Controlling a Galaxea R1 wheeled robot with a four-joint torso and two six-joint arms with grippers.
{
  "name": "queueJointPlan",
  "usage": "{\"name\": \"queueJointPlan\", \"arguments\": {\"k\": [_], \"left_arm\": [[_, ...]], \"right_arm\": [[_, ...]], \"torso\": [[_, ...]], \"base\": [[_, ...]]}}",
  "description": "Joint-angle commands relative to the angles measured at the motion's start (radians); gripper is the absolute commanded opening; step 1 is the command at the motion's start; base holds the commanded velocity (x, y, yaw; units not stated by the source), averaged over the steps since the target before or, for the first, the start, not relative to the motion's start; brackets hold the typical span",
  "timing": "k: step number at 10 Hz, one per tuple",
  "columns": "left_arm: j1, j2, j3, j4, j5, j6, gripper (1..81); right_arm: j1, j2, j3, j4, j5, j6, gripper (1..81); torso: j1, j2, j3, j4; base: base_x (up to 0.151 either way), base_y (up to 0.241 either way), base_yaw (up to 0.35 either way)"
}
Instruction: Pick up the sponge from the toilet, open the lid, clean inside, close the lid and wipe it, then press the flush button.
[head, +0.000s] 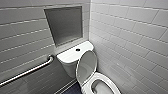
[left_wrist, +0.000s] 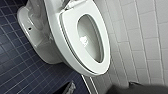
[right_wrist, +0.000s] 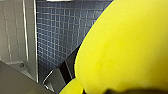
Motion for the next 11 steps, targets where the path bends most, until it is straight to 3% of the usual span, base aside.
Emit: {"name": "queueJointPlan", "arguments": {"k": [1, 3, 4, 8, 11], "left_arm": [[0.071, -0.059, 0.199, 0.16, 0.287, 0.076, 81.1], [0.182, -0.03, 0.204, 0.161, 0.38, 0.1, 81.1], [0.249, -0.006, 0.172, 0.163, 0.394, 0.108, 81.1], [0.424, 0.048, 0.091, 0.166, 0.387, 0.186, 81.1], [0.469, 0.128, -0.002, 0.207, 0.387, 0.185, 81.1]], "right_arm": [[0.002, -0.047, 0.052, -0.057, -0.04, 0.0, 1.0], [0.002, -0.073, 0.084, -0.058, -0.039, -0.002, 1.0], [-0.001, -0.088, 0.108, -0.058, -0.039, -0.002, 1.0], [0.001, -0.134, 0.154, -0.104, -0.04, 0.0, 1.0], [-0.025, -0.167, 0.179, -0.086, -0.077, 0.012, 1.0]], "torso": [[0.0, 0.0, 0.0, 0.0], [0.0, 0.0, 0.0, 0.0], [0.0, 0.0, 0.0, 0.0], [0.0, 0.0, 0.001, 0.0], [0.0, -0.001, 0.002, 0.0]], "base": [[0.0, 0.0, 0.0], [0.0, 0.0, 0.0], [0.0, 0.0, 0.0], [0.0, 0.0, 0.0], [0.0, 0.0, 0.0]]}}
